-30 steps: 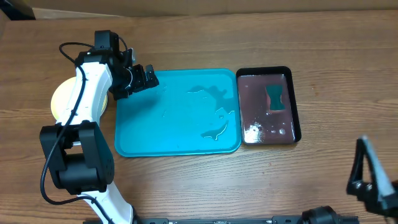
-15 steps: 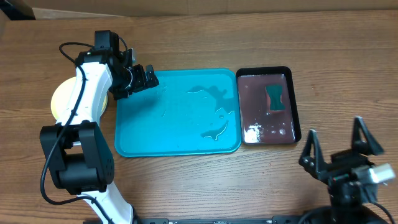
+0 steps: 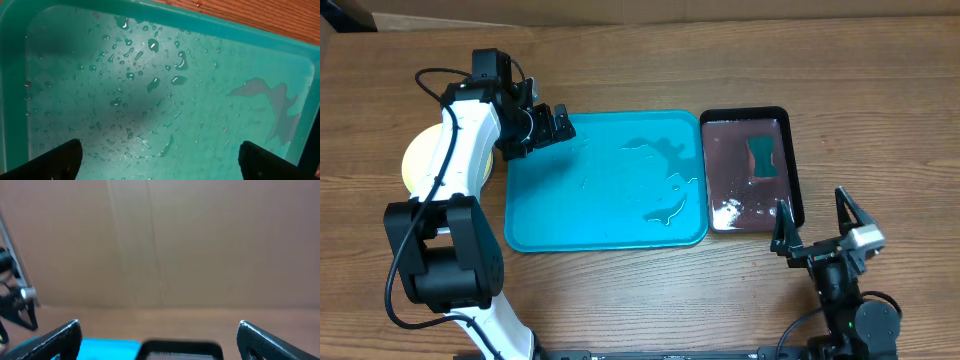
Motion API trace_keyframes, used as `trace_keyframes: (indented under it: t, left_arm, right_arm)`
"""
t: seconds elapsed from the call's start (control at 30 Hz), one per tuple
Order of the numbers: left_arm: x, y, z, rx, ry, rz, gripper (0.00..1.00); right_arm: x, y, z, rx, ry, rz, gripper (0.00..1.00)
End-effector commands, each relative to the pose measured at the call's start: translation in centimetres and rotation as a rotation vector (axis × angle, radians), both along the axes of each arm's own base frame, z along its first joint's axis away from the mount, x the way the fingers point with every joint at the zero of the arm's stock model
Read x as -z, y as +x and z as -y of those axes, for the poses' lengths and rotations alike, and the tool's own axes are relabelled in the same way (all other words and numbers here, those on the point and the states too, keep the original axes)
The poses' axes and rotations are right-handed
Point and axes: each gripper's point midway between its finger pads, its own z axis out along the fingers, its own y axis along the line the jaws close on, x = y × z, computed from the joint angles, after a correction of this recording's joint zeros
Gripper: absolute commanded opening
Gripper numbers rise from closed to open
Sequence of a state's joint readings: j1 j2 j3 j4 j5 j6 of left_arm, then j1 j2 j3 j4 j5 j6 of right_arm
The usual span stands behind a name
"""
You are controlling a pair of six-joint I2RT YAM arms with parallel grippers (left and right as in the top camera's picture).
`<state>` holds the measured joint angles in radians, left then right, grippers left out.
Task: Clean dirty plates on tray and stack at the side
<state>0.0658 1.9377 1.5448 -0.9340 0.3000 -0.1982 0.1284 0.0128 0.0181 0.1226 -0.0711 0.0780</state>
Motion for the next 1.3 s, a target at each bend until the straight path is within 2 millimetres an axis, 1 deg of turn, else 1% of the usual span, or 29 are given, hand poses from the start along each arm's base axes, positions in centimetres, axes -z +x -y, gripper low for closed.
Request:
trace_keyframes:
  t: [0.0, 0.1, 0.13, 0.23, 0.33, 1.27]
  left_arm:
    - [-0.4, -0.1, 0.1, 0.027, 0.003, 0.016, 1.00]
    - [-0.4, -0.1, 0.1, 0.027, 0.003, 0.016, 1.00]
    - [-0.4, -0.1, 0.1, 0.027, 0.003, 0.016, 1.00]
    - [-0.4, -0.1, 0.1, 0.027, 0.003, 0.016, 1.00]
    - [-0.4, -0.1, 0.1, 0.027, 0.003, 0.016, 1.00]
    - [-0.4, -0.1, 0.1, 0.027, 0.003, 0.016, 1.00]
  right_arm:
    - [2.5, 0.4, 0.5, 0.025, -0.010, -0.090, 1.00]
    - [5.0, 0.5, 0.7, 0.032, -0.023, -0.194, 1.00]
    - [5.3, 0.6, 0.8, 0.040, -0.025, -0.202, 1.00]
    - [5.3, 0.6, 0.8, 0.044, -0.077, -0.192, 1.00]
    - [5.2, 0.6, 0.8, 0.047, -0.089, -0.189, 1.00]
    - [5.2, 0.6, 0.8, 0.048, -0.088, -0.189, 1.00]
